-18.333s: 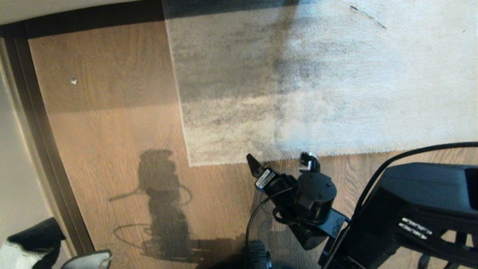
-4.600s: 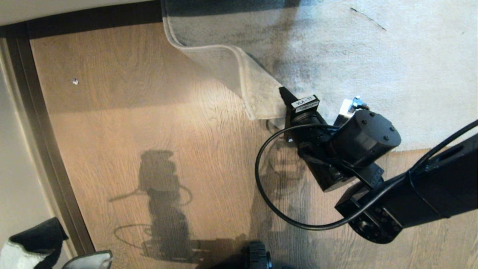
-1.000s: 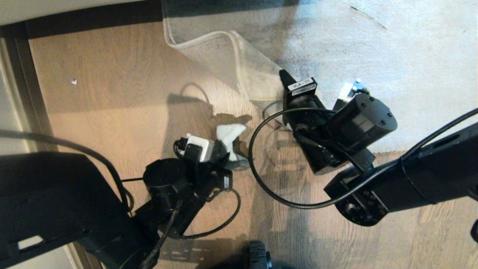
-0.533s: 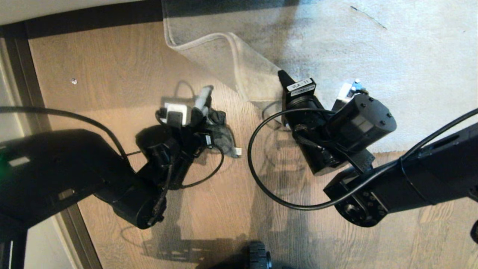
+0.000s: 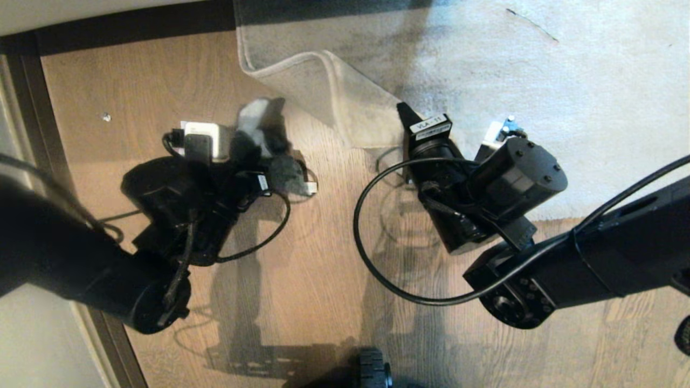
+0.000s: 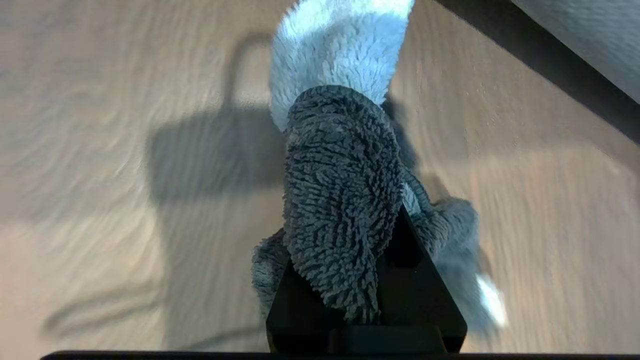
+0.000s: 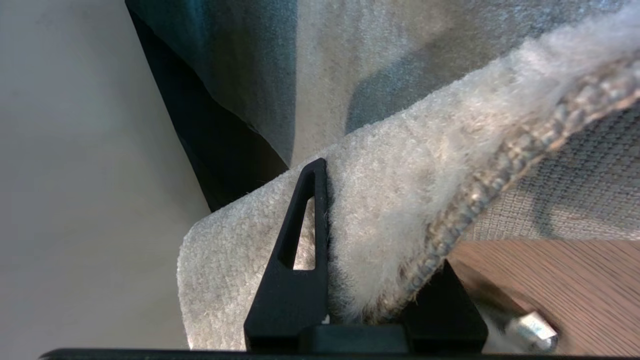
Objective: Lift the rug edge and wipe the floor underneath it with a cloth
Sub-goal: Wipe the floor under the carpet with a rag
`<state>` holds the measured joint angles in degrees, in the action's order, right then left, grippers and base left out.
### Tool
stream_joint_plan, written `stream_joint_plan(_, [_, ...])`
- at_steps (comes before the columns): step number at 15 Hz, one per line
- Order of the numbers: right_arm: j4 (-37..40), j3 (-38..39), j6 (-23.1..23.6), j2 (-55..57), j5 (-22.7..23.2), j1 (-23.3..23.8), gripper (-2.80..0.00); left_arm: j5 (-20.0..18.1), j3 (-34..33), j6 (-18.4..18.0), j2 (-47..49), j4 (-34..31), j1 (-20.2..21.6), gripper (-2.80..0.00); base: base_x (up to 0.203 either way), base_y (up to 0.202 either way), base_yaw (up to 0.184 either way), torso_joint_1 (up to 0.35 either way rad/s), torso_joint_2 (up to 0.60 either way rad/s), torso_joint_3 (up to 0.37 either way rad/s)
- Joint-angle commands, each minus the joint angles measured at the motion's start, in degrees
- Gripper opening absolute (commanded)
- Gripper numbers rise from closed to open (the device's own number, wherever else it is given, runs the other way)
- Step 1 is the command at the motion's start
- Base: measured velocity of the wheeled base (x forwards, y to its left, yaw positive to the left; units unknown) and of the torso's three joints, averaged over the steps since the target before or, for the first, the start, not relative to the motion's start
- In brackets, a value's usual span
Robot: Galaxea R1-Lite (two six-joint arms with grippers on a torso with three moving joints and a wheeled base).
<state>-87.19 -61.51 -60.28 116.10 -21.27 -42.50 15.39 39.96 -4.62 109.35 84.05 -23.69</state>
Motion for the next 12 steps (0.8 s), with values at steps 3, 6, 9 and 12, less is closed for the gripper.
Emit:
stream_joint_plan(3, [-2.11,-0.19,-0.36,-0.18,-0.17,-0.04,-2.8,1.68,-16.5,-0.22,-12.27,-0.06,-10.43,-2.8,0.0,0.0,0.0,0.0,0.0,0.0])
stream_joint_plan(6, [-2.11,-0.19,-0.36,-0.26,-0.17,0.05,-2.8,8.09,-20.41,1.44,-11.41,-0.02,-21.56,-2.8,0.0,0.0,0.0,0.0,0.0,0.0])
stream_joint_plan(9, [-2.11,-0.45,-0.36,-0.09,-0.17,0.04,-2.8,11.29,-18.35,4.78,-2.63,0.61,-25.58,-2.8,0.0,0.0,0.0,0.0,0.0,0.0])
stream_joint_plan(12, [-1.93,-1.86,-0.36,0.53,-0.17,0.05,-2.8,13.72,-9.51,6.22,8.07,4.22,-26.33,-2.8,0.0,0.0,0.0,0.0,0.0,0.0])
